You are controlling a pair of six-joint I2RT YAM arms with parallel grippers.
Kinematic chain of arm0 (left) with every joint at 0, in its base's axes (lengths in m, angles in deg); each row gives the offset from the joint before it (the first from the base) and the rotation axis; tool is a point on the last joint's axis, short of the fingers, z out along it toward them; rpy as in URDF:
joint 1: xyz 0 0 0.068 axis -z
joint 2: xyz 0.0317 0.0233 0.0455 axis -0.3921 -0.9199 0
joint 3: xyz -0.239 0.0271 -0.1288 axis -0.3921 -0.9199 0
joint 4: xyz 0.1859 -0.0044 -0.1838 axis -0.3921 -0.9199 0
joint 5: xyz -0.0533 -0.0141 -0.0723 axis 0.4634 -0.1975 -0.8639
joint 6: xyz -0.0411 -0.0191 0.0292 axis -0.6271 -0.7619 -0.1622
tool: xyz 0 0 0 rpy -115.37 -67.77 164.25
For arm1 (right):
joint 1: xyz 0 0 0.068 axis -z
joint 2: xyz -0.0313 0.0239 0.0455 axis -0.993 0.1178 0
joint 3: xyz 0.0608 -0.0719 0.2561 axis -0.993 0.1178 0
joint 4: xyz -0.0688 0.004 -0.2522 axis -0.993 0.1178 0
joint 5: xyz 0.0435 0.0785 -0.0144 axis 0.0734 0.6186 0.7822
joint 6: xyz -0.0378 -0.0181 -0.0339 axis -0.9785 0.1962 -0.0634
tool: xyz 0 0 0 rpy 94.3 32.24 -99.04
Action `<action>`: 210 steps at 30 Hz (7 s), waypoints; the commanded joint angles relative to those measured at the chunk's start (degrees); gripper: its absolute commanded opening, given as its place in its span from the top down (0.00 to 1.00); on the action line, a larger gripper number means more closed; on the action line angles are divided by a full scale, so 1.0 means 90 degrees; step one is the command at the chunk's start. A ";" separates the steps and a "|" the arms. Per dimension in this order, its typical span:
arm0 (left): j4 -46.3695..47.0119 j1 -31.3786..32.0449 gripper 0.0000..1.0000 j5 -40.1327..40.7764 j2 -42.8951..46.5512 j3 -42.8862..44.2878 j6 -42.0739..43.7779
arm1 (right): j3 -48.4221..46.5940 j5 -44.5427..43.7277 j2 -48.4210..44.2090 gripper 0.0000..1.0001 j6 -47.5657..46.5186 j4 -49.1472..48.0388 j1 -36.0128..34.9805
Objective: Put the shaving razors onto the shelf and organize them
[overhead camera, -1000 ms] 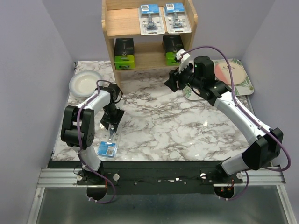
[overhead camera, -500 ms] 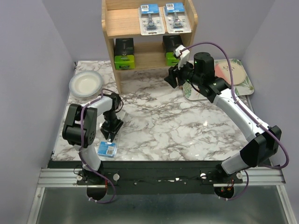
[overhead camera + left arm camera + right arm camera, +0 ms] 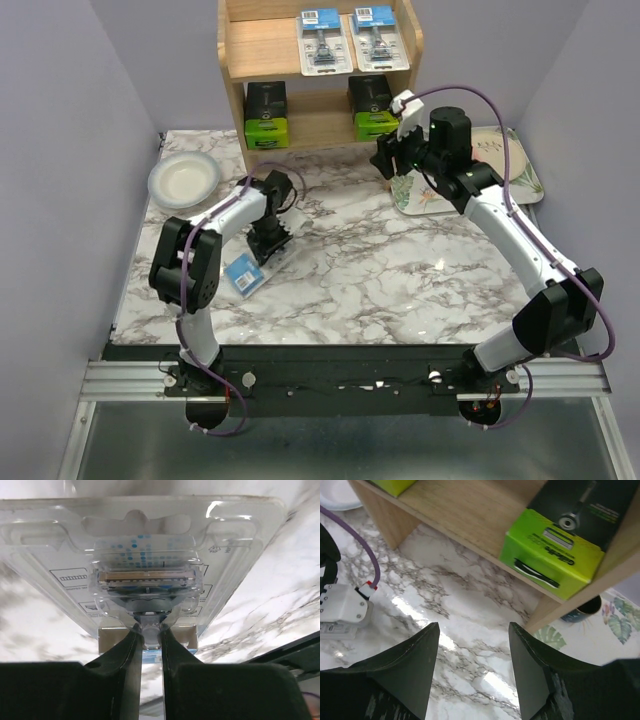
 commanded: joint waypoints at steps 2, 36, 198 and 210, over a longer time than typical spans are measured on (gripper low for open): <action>-0.0180 0.0859 0.93 -0.0182 -0.0817 0.1176 0.1938 | 0.0122 -0.0151 -0.0062 0.34 0.0050 0.0053 0.0502; 0.0481 0.1251 0.49 -0.0396 0.0683 0.1883 -0.0368 | 0.1216 0.1431 -0.0463 0.37 0.0237 0.0217 0.0952; 0.2971 0.0548 1.00 0.0784 0.3167 0.1946 -0.1732 | 0.1567 0.1216 -0.0648 0.34 0.0002 0.1390 0.0668; 0.4602 0.0470 1.00 0.2229 0.0901 0.5590 -0.1731 | 0.1909 0.1197 -0.0931 0.34 0.0050 0.1176 0.0668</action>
